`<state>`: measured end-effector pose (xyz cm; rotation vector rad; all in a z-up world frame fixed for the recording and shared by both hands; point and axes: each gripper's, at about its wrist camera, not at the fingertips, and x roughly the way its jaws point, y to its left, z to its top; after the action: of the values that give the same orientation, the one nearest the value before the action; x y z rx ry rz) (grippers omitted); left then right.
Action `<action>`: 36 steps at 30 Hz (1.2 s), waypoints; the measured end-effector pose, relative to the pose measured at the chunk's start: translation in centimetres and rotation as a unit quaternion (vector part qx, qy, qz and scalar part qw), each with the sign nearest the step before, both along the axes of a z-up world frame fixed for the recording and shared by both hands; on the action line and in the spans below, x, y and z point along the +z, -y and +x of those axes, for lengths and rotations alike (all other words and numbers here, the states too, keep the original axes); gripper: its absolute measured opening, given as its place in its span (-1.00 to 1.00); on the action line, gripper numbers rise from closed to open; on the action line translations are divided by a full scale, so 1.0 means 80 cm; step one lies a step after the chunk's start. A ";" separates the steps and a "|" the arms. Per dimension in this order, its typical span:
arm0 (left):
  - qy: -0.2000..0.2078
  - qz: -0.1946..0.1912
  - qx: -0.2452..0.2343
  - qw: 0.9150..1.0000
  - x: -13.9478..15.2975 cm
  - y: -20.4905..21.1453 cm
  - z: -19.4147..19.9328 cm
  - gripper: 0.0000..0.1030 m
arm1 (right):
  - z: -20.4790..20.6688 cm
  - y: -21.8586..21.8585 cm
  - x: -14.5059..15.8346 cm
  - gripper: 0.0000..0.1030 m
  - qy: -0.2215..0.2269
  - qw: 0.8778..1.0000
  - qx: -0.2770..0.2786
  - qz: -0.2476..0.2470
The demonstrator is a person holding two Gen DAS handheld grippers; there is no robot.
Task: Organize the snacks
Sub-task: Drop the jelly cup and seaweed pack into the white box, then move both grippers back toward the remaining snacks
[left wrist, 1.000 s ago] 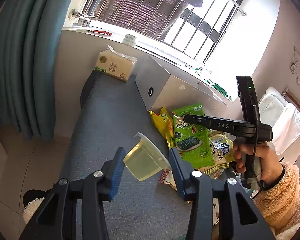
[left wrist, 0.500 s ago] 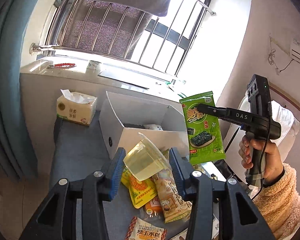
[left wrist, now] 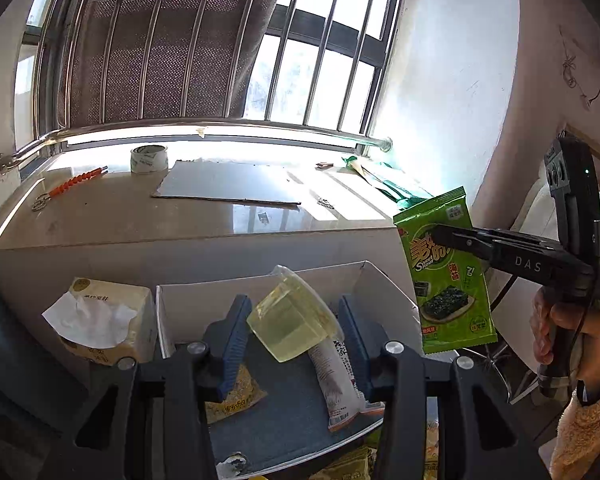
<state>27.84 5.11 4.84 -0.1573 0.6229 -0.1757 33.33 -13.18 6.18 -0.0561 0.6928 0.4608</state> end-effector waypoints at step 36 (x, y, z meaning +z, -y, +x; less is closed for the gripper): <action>0.060 -0.018 0.043 0.997 -0.049 0.006 -0.347 1.00 | -0.355 0.102 -0.060 1.00 0.087 0.993 0.075 0.037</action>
<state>0.05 4.67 0.92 -0.2068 0.4917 -0.1115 4.95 -21.32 1.38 -0.0778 0.5021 0.6175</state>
